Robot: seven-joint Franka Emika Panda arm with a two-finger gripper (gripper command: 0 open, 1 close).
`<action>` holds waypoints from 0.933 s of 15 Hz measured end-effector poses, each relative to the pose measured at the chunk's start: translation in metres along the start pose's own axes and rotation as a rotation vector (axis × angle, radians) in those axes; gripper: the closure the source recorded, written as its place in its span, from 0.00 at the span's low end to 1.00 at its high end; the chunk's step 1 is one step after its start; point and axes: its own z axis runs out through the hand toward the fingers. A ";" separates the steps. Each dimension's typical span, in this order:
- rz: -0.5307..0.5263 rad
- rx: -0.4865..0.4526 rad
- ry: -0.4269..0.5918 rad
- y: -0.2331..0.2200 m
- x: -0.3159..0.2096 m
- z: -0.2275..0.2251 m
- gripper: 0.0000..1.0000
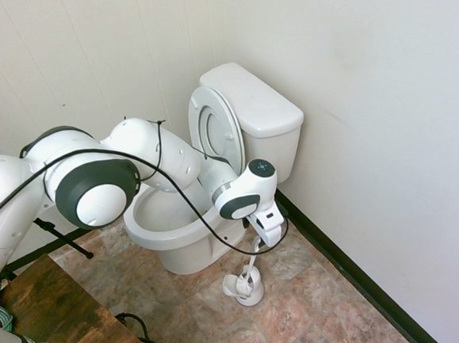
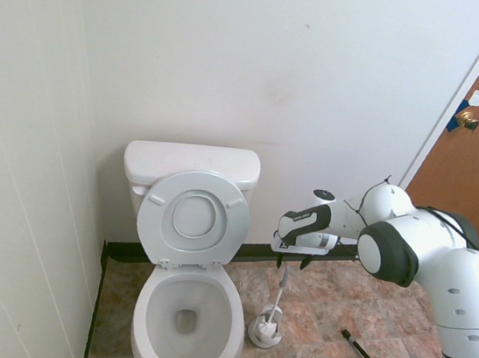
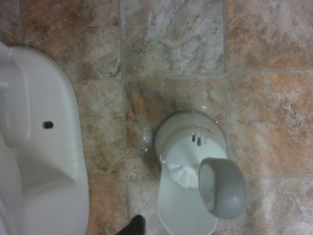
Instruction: Clean the toilet
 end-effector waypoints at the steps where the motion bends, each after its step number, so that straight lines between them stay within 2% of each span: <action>1: 0.000 -0.005 -0.005 0.001 0.000 0.010 0.00; 5: -0.001 -0.009 -0.010 -0.005 0.003 0.042 0.00; 6: -0.002 -0.008 -0.009 -0.008 0.006 0.048 1.00; 14: 0.008 -0.013 -0.028 -0.016 0.025 0.057 1.00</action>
